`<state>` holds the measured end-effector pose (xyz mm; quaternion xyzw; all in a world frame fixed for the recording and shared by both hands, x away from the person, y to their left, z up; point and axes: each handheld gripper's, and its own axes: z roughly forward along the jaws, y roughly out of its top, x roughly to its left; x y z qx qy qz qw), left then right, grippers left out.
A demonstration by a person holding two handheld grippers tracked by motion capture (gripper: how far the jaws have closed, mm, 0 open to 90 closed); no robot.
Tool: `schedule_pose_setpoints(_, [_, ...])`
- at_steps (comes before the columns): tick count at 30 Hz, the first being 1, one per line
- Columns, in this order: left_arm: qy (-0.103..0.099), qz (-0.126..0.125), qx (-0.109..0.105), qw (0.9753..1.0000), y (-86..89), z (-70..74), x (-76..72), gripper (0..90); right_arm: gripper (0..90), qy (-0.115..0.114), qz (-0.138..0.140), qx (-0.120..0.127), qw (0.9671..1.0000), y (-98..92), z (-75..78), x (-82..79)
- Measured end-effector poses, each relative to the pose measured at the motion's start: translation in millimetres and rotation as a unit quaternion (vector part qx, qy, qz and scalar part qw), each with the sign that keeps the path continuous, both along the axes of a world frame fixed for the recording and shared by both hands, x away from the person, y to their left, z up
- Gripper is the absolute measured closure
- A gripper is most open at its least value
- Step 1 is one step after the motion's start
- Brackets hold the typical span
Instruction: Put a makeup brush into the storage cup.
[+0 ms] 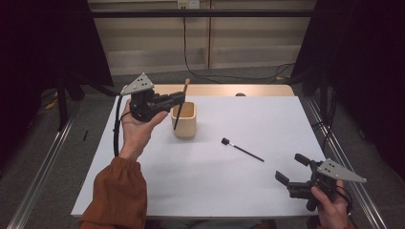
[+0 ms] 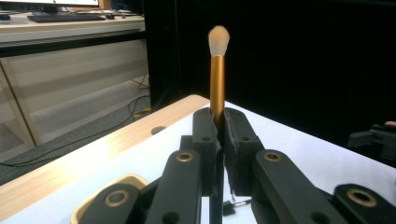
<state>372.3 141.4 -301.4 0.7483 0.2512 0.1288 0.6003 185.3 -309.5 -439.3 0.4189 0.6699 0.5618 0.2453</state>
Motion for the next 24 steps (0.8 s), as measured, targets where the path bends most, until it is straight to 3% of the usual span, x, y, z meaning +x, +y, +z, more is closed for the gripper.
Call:
schedule_pose_setpoints(5, [-0.004,0.003,0.012,0.9999,-6.4,4.8,8.2,84.2,0.0,0.001,-0.001,-0.001,1.0,-0.5,-0.3,0.4])
schedule_pose_setpoints(11, [-0.006,0.009,0.008,0.9999,-11.9,11.9,18.5,84.2,0.0,0.003,0.0,-0.001,1.0,-0.9,-0.6,0.1])
schedule_pose_setpoints(20, [0.002,0.023,0.025,0.9994,-17.9,2.9,37.6,84.3,0.0,0.002,-0.001,0.001,1.0,-2.1,-1.2,0.6])
schedule_pose_setpoints(24, [0.01,0.037,0.019,0.9991,-15.2,-1.2,47.1,84.2,0.0,0.003,0.0,0.002,1.0,-2.3,-1.5,0.7])
